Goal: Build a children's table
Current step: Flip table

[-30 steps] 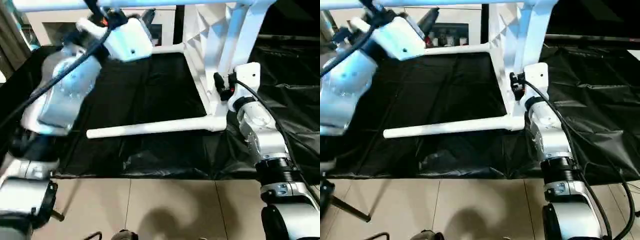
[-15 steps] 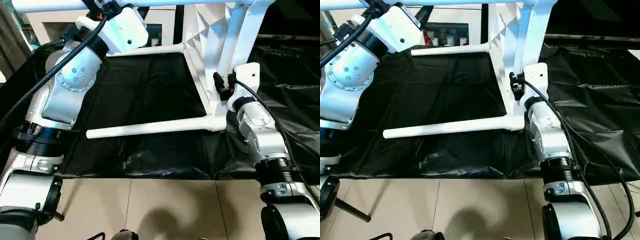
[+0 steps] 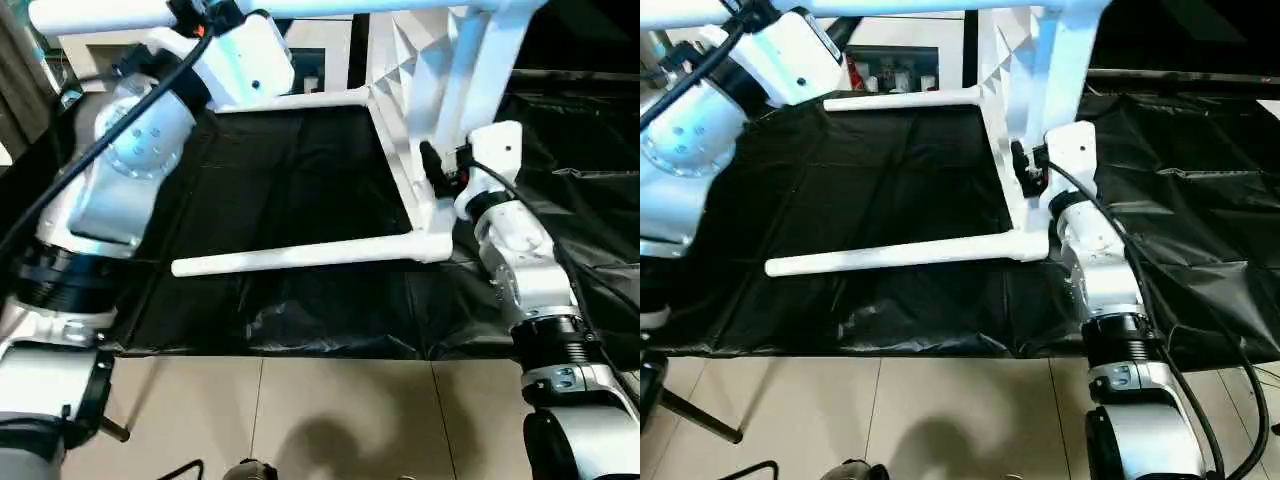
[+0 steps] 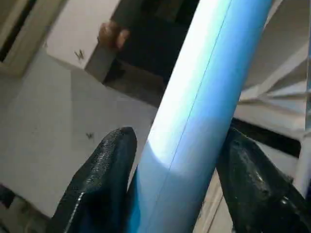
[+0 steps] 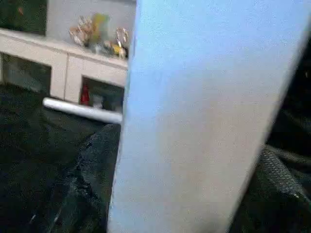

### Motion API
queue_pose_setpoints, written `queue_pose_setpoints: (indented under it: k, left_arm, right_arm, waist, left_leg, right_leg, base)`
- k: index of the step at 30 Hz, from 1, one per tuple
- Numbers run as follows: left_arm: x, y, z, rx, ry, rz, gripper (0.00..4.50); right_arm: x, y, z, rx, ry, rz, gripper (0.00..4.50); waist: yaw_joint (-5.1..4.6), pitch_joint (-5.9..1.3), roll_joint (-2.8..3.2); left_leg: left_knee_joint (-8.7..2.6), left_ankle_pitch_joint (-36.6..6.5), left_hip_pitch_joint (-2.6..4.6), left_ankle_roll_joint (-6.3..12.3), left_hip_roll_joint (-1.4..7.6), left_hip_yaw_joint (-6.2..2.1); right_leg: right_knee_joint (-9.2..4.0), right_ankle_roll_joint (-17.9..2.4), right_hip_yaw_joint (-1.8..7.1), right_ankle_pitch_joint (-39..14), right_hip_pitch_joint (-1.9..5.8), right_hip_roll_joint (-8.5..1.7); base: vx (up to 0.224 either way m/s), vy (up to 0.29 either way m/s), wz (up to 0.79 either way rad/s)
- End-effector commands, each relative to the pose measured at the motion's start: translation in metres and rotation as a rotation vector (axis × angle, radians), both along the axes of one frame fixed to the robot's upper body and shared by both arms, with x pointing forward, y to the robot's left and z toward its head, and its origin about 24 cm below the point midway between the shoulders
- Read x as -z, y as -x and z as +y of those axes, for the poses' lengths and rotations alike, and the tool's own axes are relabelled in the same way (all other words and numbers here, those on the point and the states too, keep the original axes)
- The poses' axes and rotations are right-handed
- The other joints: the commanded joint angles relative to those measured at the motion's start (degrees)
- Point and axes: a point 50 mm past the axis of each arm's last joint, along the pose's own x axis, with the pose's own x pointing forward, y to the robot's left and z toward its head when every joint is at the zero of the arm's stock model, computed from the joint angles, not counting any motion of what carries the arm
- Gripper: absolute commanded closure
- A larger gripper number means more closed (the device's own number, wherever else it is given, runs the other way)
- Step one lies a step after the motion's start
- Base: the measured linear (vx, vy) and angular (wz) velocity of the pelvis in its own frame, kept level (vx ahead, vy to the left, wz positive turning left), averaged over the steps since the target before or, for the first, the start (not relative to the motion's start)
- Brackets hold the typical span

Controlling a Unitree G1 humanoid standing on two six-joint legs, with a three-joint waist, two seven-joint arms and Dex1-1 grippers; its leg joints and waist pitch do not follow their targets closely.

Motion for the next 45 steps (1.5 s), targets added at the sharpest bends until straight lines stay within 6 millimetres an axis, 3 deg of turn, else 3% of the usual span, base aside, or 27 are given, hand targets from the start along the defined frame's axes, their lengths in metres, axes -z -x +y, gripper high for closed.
queue_pose_setpoints:
  k: [1,8,15,18,23,29,35,36,39,42,43,45]
  left_arm:
    - [0.009,-0.009,0.007,-0.067,0.02,0.071,2.05]
    - [0.003,-0.011,0.013,-0.123,0.058,0.069,2.22]
    - [0.009,-0.014,0.01,-0.111,0.131,0.169,2.26]
    - [0.011,-0.018,0.01,-0.081,0.3,0.244,2.26]
    - [0.01,-0.019,0.013,-0.069,0.437,0.284,2.26]
    - [0.005,-0.022,0.016,-0.068,0.582,0.306,2.25]
    - [-0.001,-0.026,0.02,-0.06,0.682,0.322,2.25]
    - [-0.005,-0.026,0.021,-0.046,0.704,0.311,2.25]
    - [-0.011,-0.024,0.022,-0.023,0.724,0.283,2.25]
    - [-0.013,-0.022,0.021,-0.002,0.732,0.274,2.25]
    - [-0.012,-0.02,0.022,-0.009,0.732,0.272,2.25]
    - [-0.01,-0.019,0.024,-0.018,0.736,0.276,2.25]
  right_arm:
    - [-0.007,0.004,0.007,-0.058,-0.011,-0.044,1.38]
    - [-0.004,0.009,0.007,-0.057,-0.006,-0.073,0.68]
    - [-0.021,0.028,0.007,-0.13,-0.077,-0.232,0.64]
    - [-0.028,0.039,0.005,-0.152,-0.113,-0.309,0.64]
    - [-0.028,0.045,0.004,-0.176,-0.131,-0.317,0.64]
    - [-0.014,0.056,0.019,-0.31,-0.106,-0.249,0.64]
    - [0.006,0.06,0.033,-0.403,-0.094,-0.131,0.64]
    - [0.017,0.058,0.031,-0.378,-0.149,-0.049,0.35]
    - [0.035,0.053,0.025,-0.307,-0.267,0.085,0.11]
    - [0.046,0.05,0.022,-0.267,-0.336,0.179,0.03]
    - [0.055,0.05,0.022,-0.235,-0.387,0.232,0.03]
    - [0.063,0.05,0.021,-0.202,-0.462,0.285,0.0]
  waist:
    - [-0.05,-4.36,-0.35]
    - [-0.12,-4.37,-0.38]
    - [0.09,-4.25,-0.39]
    - [0.16,-4.08,-0.38]
    - [0.49,-3.95,-0.47]
    - [0.94,-4.13,-0.24]
    - [1.64,-4.36,0.1]
    - [1.65,-4.3,0.06]
    - [1.75,-4.61,0.12]
    - [1.83,-4.7,0.34]
    - [1.86,-4.82,0.01]
    - [1.8,-4.72,0.21]
  left_leg:
    - [-4.14,-14.63,2.36,-1.36,1.64,-1.75]
    - [-4.29,-15.77,2.21,-1.74,1.59,-1.95]
    - [-4.43,-16.82,2.28,-0.96,1.64,-2.01]
    - [-4.52,-17.2,2.25,-0.66,1.62,-1.97]
    - [-4.4,-17.14,2.28,0.74,1.5,-1.94]
    - [-4.32,-14.95,1.79,2.4,1.34,-2.06]
    - [-4.17,-13.4,1.82,2.91,1.38,-2.05]
    - [-4.22,-13.04,1.61,3.06,1.33,-2.07]
    - [-4.36,-12.64,1.71,2.89,1.44,-2.18]
    - [-4.44,-12.28,1.79,2.59,1.53,-2.2]
    - [-4.41,-12.34,1.86,2.5,1.6,-2.11]
    - [-4.61,-12.06,1.59,2.55,1.64,-2.21]
  right_leg:
    - [-4.13,-11.3,1.47,-11.35,1.86,-2.26]
    - [-4.38,-10.9,1.41,-13.12,1.75,-2.38]
    - [-4.67,-10.38,1.45,-13.98,1.53,-2.35]
    - [-4.88,-10.25,1.5,-14.9,1.46,-2.4]
    - [-5.47,-9.33,1.55,-18.82,1.31,-2.49]
    - [-5.66,-8.31,1.39,-20.66,1.48,-2.59]
    - [-5.56,-9.08,1.32,-19.7,1.31,-2.55]
    - [-5.53,-9.14,1.29,-19.19,1.45,-2.5]
    - [-5.37,-9.98,1.22,-17.76,1.56,-2.5]
    - [-5.19,-10.54,1.2,-15.78,1.47,-2.48]
    - [-5.19,-10.38,1.23,-15.06,1.45,-2.52]
    - [-5.1,-10.06,1.24,-14.36,1.47,-2.58]
  base:
    - [0.0,0.0,0.0]
    - [0.0,0.0,0.0]
    - [0.0,0.0,0.0]
    - [0.0,0.0,0.0]
    - [0.0,0.0,0.0]
    - [0.0,0.0,0.0]
    - [0.0,0.0,0.0]
    - [0.0,0.0,0.0]
    - [0.0,0.0,0.0]
    - [0.0,0.0,0.0]
    - [0.0,0.0,0.0]
    - [0.0,0.0,0.0]
